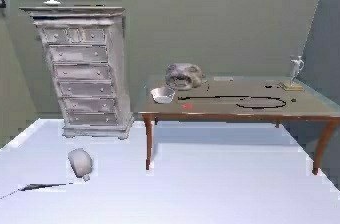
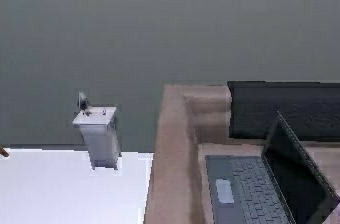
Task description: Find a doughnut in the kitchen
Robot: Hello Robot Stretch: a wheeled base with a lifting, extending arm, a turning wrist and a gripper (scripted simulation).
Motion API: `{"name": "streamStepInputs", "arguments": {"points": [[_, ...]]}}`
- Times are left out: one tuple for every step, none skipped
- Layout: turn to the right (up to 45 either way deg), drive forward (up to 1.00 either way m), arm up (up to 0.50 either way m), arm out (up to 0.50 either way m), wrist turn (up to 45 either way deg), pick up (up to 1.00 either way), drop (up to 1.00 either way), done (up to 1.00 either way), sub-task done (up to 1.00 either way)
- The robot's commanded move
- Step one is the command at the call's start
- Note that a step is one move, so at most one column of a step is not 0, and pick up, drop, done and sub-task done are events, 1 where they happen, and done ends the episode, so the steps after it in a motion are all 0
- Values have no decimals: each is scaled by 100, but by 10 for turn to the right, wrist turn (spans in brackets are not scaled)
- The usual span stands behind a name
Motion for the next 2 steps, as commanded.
{"name": "streamStepInputs", "arguments": {"points": [[-30,0,0,0,0,0,0,0,0],[-450,0,0,0,0,0,0,0,0]]}}
